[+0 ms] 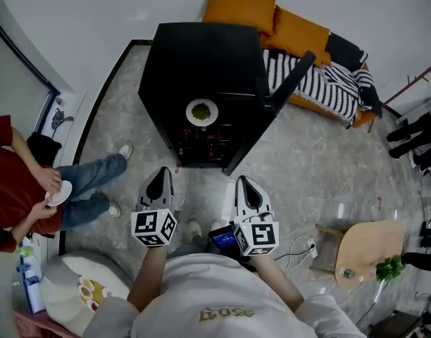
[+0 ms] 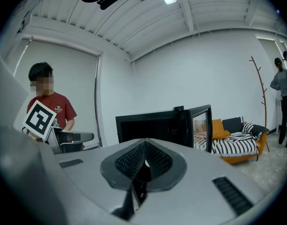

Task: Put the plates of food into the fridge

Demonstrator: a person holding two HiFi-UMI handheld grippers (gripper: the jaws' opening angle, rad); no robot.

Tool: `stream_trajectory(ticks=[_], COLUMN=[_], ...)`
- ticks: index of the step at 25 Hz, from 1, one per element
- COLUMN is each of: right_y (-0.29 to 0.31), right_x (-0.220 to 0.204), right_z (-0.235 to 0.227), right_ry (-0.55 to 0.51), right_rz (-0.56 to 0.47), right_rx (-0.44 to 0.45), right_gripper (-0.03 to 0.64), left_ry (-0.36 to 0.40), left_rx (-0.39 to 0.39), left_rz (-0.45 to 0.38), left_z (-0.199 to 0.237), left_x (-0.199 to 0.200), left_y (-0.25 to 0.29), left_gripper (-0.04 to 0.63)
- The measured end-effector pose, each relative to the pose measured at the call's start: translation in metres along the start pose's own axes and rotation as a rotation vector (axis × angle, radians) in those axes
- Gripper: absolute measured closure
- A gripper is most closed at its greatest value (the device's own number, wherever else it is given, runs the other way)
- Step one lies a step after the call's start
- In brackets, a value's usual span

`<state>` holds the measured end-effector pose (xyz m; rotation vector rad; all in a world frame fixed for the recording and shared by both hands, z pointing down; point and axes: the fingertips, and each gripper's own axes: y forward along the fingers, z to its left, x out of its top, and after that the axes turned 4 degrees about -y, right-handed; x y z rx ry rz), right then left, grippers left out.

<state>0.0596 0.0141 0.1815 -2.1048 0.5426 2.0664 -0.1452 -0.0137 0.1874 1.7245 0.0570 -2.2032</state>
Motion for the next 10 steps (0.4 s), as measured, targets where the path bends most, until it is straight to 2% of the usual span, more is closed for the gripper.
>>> stream_trajectory(ticks=[10], right_y=[0.003], right_x=[0.0025], right_z=[0.0057], right_ry=[-0.012], right_rz=[0.0], right_rx=[0.012], right_gripper=[0.609], left_ry=[-0.002], left_rx=[-0.004], left_rz=[0.007], left_z=[0.0017], left_x=[-0.0021], left_y=[-0.0013], left_gripper=[0.591])
